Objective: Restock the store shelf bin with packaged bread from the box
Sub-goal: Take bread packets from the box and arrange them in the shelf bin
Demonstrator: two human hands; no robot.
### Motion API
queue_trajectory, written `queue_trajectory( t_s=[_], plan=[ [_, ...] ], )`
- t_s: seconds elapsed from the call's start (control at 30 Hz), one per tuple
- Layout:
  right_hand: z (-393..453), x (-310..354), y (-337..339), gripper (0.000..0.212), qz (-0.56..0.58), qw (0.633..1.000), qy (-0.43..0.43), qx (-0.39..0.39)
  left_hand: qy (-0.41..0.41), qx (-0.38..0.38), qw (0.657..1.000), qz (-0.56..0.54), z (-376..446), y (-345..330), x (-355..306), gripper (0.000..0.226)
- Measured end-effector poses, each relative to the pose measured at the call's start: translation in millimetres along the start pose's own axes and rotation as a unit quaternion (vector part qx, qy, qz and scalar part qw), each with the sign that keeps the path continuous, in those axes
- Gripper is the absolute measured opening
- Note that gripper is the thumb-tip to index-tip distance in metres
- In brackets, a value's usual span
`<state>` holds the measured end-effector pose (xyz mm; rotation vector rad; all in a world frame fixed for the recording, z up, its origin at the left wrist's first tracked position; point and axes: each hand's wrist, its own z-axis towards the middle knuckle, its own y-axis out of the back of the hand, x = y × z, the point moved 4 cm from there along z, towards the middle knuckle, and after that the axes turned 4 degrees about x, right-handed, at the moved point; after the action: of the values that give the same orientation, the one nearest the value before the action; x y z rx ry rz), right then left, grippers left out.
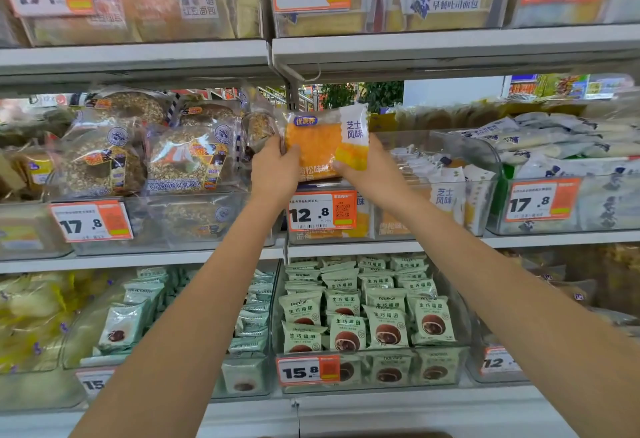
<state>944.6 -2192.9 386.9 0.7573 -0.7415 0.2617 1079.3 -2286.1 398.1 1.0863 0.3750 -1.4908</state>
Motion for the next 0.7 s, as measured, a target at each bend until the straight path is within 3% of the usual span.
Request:
queue_trajectory(
  t_s=[0.23,0.37,0.47,0.57,0.7],
  plan=[
    [-11.8,-0.8,6.1,0.093,-0.025,0.999,-0.034,-0.019,-0.039,-0.005,0.999,0.001,-8.9,-0.7,6.5,0.026],
    [-27.3,1.3,8.7,0.089,-0.051,0.998,-0.013,-0.047,-0.056,-0.014,0.996,0.075,-20.9,-7.9,15.8,0.061],
    [-34.8,2.3,3.1,0.086,-0.073,0.997,0.015,-0.036,-0.095,-0.016,0.990,0.107,-27.2,-12.7,18.2,0.056],
    [-31.5,2.1,0.7,0.067,-0.076,0.996,0.036,-0.034,-0.096,0.020,0.982,0.160,-30.3,-19.0,17.1,0.056],
    [-23.6,-1.9,3.3,0.057,-0.085,0.994,0.028,-0.059,-0.098,0.022,0.953,0.287,-21.3,-16.7,10.8,0.063]
  ],
)
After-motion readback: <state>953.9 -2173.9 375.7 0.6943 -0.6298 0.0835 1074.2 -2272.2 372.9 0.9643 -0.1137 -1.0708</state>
